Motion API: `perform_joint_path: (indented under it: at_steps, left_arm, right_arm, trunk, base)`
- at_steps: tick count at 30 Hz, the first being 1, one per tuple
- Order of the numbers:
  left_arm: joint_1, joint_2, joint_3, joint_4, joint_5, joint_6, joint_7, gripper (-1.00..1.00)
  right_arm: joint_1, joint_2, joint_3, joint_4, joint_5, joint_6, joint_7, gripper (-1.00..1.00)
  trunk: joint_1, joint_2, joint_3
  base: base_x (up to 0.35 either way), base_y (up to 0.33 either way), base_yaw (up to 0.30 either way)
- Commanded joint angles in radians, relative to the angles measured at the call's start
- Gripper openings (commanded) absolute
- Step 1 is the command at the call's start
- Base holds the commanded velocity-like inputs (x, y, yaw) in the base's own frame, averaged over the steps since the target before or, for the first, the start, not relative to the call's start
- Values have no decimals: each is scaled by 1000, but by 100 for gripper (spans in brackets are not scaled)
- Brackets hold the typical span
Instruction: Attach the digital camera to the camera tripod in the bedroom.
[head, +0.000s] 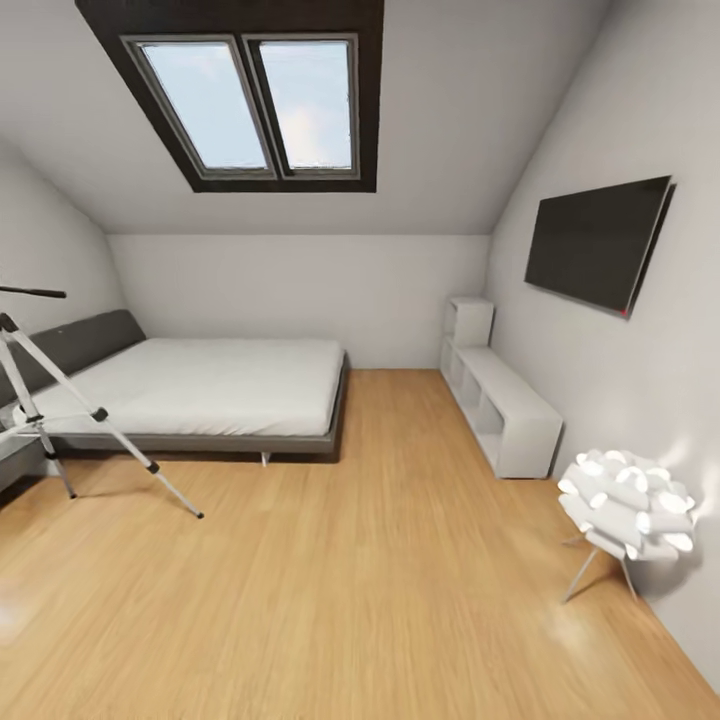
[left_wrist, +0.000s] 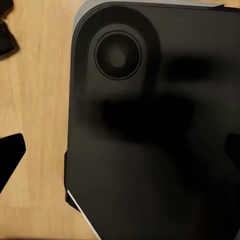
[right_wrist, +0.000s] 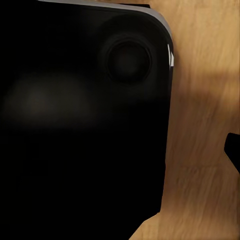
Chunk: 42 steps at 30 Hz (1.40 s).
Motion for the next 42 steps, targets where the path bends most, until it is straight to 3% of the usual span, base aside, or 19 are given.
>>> perform_joint_path:
  at_steps: [1,34,42]
  left_arm:
    - [0,0,0,-1,10,-1,0,100]
    - [0,-7,-3,-19,7,-23,0,100]
    - [0,21,-13,-30,0,-61,3,100]
  right_arm:
    - [0,0,0,0,2,-3,0,100]
    - [0,-2,0,0,3,-3,0,100]
    - [0,-2,0,0,3,-17,0,100]
  trunk:
    - [0,0,-1]
    - [0,0,-1]
    - [0,0,-1]
  base:
    - [0,0,268]
    - [0,0,268]
    - [0,0,268]
